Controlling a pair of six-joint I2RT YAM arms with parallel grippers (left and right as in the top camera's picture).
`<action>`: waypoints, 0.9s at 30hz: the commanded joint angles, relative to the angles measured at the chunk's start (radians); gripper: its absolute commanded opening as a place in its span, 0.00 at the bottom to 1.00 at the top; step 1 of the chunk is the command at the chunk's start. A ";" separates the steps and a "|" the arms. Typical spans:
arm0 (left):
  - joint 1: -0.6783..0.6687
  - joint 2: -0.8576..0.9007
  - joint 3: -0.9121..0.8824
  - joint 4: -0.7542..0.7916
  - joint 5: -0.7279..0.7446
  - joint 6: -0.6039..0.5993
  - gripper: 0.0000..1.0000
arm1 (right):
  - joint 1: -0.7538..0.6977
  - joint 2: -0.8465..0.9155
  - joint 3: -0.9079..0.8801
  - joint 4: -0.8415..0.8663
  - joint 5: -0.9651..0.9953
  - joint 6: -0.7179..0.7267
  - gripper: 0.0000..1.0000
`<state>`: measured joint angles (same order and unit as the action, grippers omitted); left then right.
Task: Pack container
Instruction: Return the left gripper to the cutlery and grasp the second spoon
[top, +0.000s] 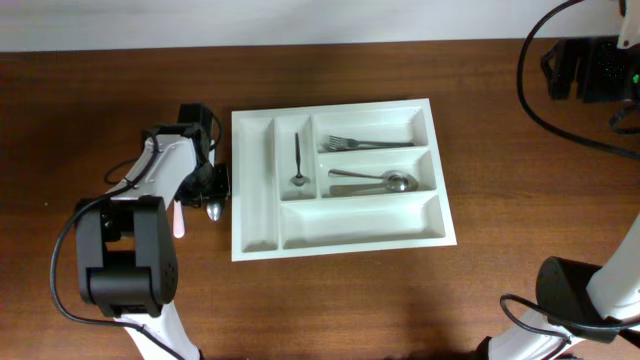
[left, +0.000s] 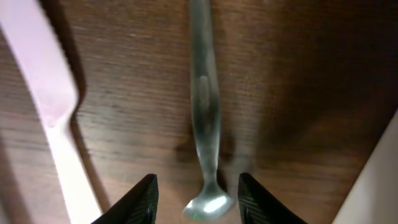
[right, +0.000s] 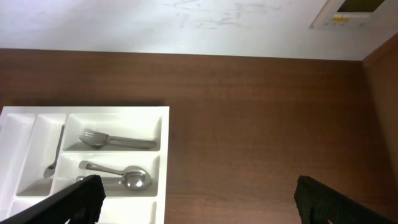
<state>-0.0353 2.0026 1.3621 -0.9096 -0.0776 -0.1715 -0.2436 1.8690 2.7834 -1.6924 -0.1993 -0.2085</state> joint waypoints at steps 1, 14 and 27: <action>0.004 -0.017 -0.029 0.037 0.046 0.016 0.44 | -0.006 0.002 0.001 -0.006 0.002 0.008 0.99; 0.006 -0.017 -0.064 0.099 0.071 0.016 0.08 | -0.006 0.002 0.001 -0.006 0.002 0.008 0.99; 0.006 -0.094 0.090 -0.020 0.010 0.016 0.02 | -0.006 0.002 0.001 -0.006 0.002 0.008 0.99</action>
<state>-0.0357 1.9987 1.3521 -0.9028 -0.0490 -0.1604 -0.2436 1.8690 2.7834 -1.6924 -0.1993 -0.2085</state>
